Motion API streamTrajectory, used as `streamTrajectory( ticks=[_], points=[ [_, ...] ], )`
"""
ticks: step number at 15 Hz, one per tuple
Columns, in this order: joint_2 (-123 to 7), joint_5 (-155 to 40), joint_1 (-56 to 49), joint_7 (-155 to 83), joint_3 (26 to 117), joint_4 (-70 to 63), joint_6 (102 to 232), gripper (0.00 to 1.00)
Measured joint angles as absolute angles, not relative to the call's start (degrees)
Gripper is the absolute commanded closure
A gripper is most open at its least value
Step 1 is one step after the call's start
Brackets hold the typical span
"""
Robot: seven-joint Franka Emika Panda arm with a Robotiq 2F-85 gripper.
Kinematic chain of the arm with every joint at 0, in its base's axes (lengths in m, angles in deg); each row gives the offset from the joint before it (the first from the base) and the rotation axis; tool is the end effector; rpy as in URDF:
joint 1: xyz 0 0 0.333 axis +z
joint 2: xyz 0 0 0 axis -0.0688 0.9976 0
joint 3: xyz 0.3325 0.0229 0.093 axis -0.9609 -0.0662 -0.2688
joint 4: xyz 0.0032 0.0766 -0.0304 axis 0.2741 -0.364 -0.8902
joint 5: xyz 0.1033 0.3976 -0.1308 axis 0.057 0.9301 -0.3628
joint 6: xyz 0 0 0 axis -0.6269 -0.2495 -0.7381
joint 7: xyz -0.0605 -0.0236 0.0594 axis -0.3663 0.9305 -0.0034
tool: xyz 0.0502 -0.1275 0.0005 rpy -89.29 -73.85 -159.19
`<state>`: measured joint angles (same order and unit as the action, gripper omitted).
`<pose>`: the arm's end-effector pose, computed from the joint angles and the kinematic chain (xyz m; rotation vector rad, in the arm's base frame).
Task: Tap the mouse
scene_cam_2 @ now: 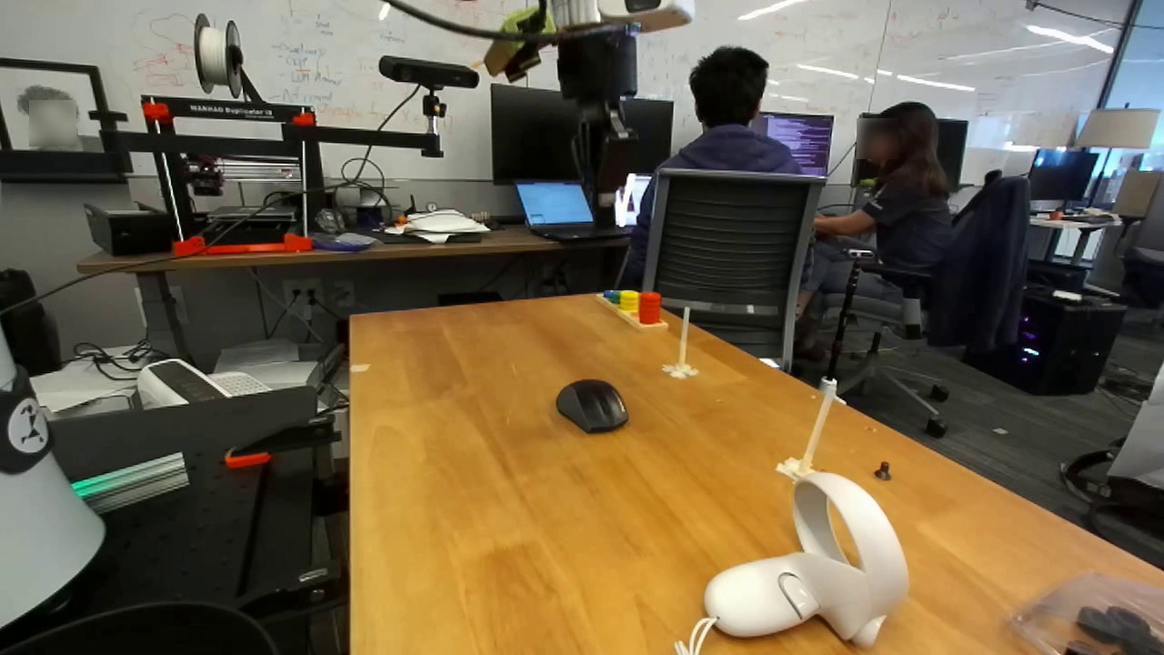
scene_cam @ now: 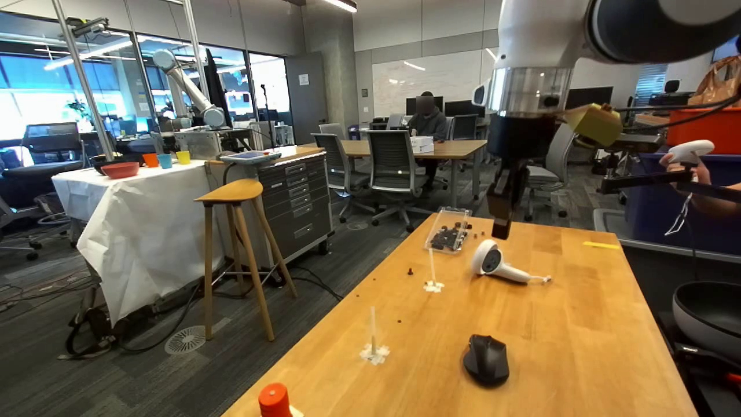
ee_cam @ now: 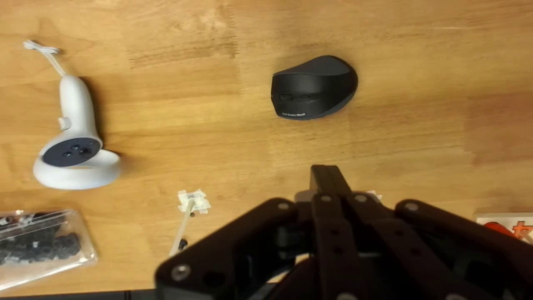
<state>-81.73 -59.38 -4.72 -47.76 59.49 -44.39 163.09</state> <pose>0.5242 0.0634 0.3752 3.0721 -0.1677 0.1505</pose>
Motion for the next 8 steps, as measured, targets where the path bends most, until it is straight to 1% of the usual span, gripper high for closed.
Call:
streamTrajectory(
  ticks=[5, 7, 8],
  points=[
    [-87.31, -59.39, -4.56, -44.55, 59.83, -41.28, 155.12, 0.96],
    [-88.36, -59.39, -4.55, -43.79, 59.85, -40.42, 153.69, 0.92],
    [-88.7, -59.39, -4.55, -43.59, 59.85, -40.13, 153.25, 0.97]
  ],
)
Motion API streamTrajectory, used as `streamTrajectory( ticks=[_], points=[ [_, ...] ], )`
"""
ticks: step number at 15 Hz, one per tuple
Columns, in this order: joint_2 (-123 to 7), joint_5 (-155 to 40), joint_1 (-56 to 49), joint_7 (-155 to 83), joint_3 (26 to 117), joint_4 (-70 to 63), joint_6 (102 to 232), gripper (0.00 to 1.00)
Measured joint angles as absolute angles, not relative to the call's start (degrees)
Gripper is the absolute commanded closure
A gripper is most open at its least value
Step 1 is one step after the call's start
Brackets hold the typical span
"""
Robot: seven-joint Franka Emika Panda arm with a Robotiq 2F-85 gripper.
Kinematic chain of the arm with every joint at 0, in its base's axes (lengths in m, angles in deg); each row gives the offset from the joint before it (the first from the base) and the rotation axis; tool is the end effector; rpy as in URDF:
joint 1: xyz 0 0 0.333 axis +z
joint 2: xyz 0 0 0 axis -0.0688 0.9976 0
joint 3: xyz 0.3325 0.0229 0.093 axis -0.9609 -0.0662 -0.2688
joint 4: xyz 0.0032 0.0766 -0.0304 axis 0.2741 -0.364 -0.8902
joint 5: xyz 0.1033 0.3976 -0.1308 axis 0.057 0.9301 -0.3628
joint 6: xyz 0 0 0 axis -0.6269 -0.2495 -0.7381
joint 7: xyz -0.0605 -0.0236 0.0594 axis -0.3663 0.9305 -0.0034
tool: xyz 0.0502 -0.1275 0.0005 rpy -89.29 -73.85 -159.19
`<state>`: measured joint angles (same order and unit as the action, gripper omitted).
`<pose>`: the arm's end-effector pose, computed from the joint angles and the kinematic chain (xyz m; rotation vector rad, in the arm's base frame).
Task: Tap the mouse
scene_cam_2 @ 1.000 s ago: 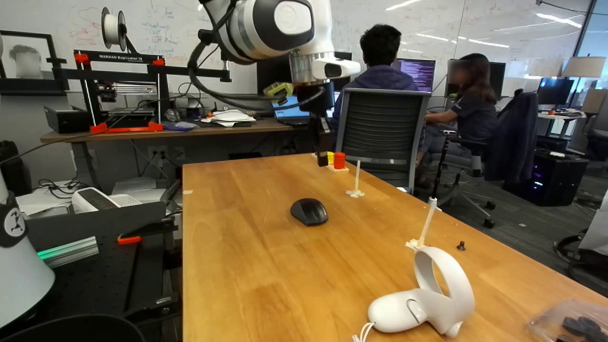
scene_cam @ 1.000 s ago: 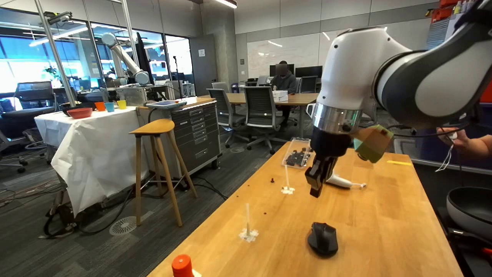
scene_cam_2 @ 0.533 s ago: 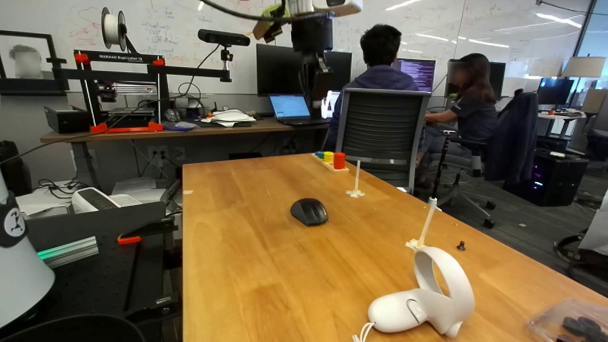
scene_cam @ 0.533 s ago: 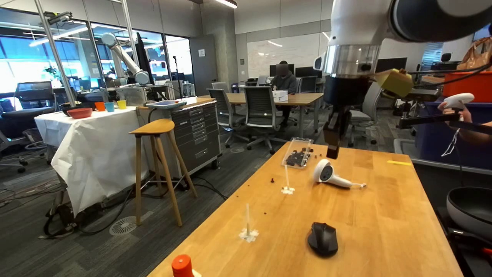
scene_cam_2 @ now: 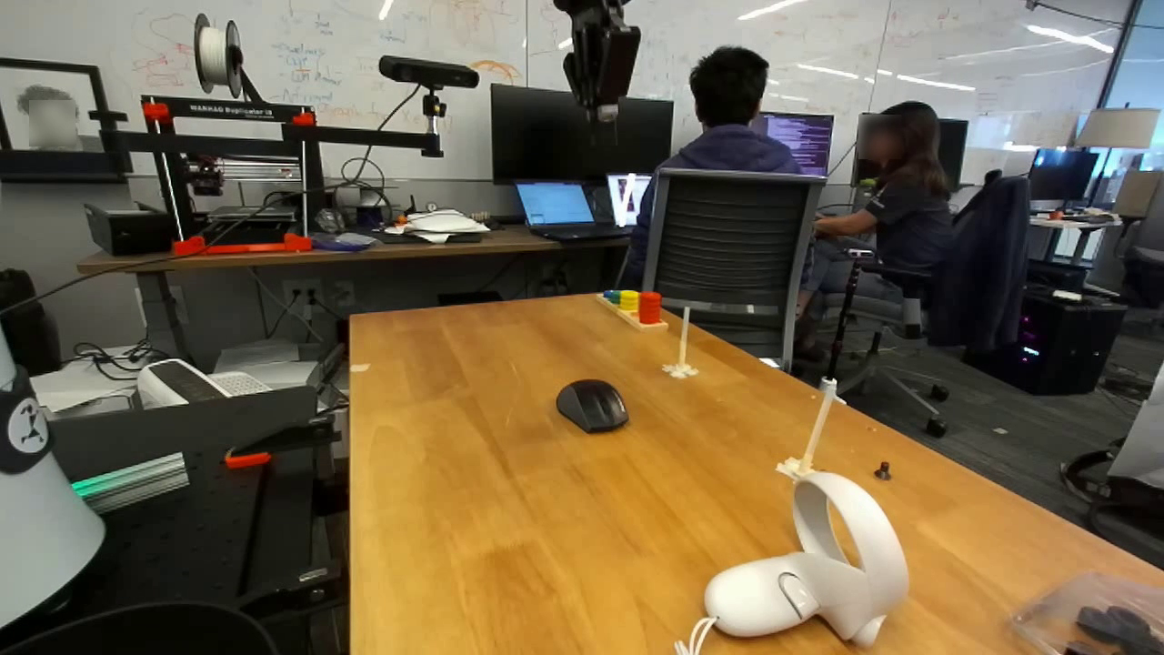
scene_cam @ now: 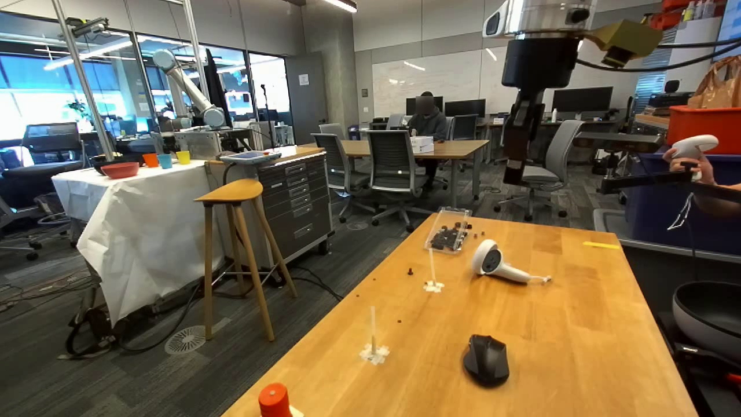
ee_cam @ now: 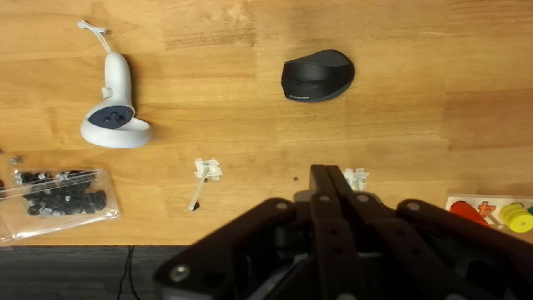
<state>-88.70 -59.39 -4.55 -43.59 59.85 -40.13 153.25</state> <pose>0.5126 0.0600 0.4589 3.0506 -0.0819 0.1864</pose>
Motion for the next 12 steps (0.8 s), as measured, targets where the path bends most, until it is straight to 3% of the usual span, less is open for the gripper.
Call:
streamTrajectory(
  ticks=[1, 2, 4, 5, 12],
  points=[
    [-88.95, -59.39, -4.53, -43.42, 59.85, -39.9, 152.92, 0.97],
    [-89.12, -59.39, -4.49, -43.12, 59.85, -39.73, 152.78, 0.71],
    [-89.34, -59.39, -4.42, -42.77, 59.85, -39.56, 152.73, 0.71],
    [-89.4, -59.39, -4.38, -42.7, 59.85, -39.49, 152.73, 0.65],
    [-89.55, -59.39, -4.04, -41.44, 59.85, -39.32, 152.61, 0.12]
  ],
)
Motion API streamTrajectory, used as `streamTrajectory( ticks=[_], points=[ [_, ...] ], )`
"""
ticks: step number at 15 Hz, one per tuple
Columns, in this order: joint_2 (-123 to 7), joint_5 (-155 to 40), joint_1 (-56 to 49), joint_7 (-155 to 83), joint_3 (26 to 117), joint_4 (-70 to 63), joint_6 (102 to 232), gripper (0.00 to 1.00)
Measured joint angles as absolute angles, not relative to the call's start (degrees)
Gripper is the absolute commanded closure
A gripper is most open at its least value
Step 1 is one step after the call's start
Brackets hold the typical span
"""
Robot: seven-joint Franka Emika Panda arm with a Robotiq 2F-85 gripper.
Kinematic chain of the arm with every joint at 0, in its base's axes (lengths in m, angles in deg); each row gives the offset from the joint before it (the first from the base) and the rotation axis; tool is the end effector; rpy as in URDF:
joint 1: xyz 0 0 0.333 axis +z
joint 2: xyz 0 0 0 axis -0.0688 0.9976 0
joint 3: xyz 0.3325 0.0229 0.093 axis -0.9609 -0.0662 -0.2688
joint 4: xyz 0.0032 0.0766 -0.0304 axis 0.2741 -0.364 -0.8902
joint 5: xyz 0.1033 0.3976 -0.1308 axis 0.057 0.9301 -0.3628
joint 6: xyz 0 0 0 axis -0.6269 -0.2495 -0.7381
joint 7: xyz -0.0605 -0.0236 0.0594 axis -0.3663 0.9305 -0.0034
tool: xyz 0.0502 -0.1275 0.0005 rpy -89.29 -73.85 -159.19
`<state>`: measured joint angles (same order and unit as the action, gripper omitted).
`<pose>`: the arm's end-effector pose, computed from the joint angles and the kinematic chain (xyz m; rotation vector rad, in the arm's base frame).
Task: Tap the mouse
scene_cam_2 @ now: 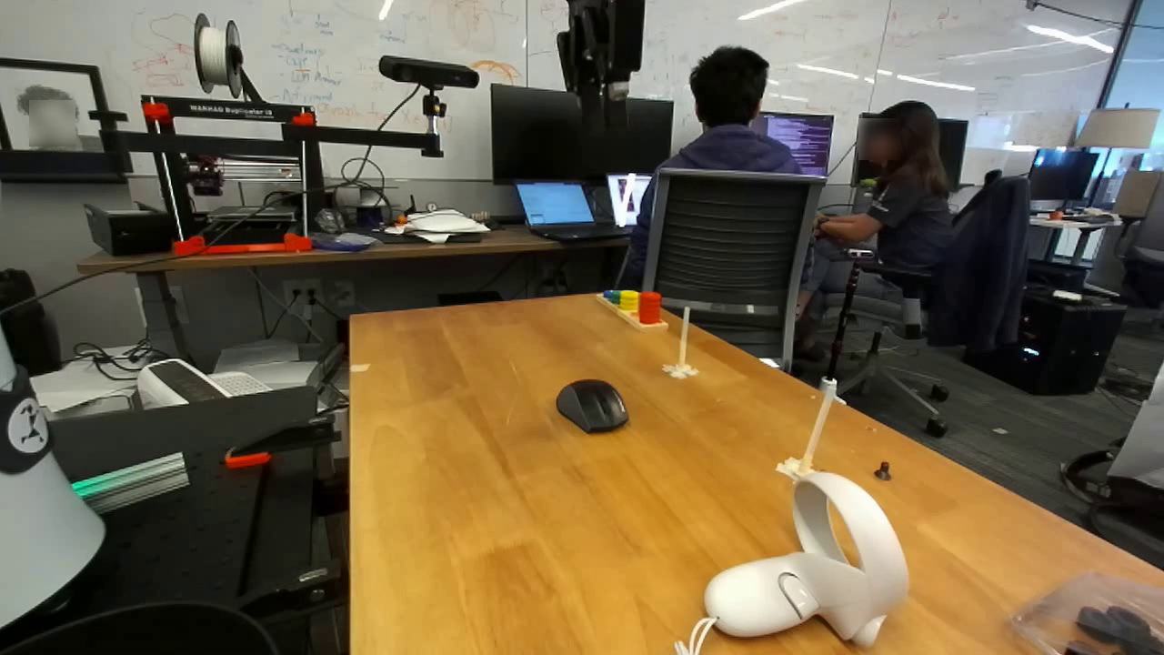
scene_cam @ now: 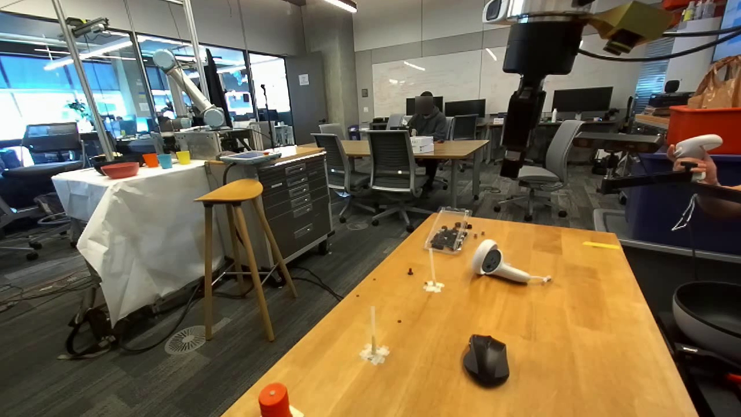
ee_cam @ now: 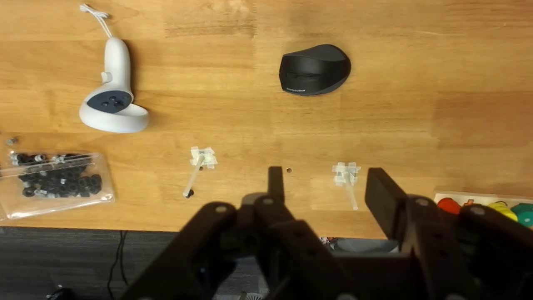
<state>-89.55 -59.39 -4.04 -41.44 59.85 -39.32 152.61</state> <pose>0.5118 0.0648 0.4728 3.0483 -0.0133 0.2117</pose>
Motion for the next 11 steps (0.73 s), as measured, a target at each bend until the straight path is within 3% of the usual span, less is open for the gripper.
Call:
streamTrajectory(
  ticks=[2, 11],
  points=[
    [-89.56, -59.39, -4.03, -41.07, 59.85, -39.31, 152.28, 0.0],
    [-89.9, -59.39, -4.02, -39.76, 60.11, -39.27, 151.28, 0.0]
  ],
)
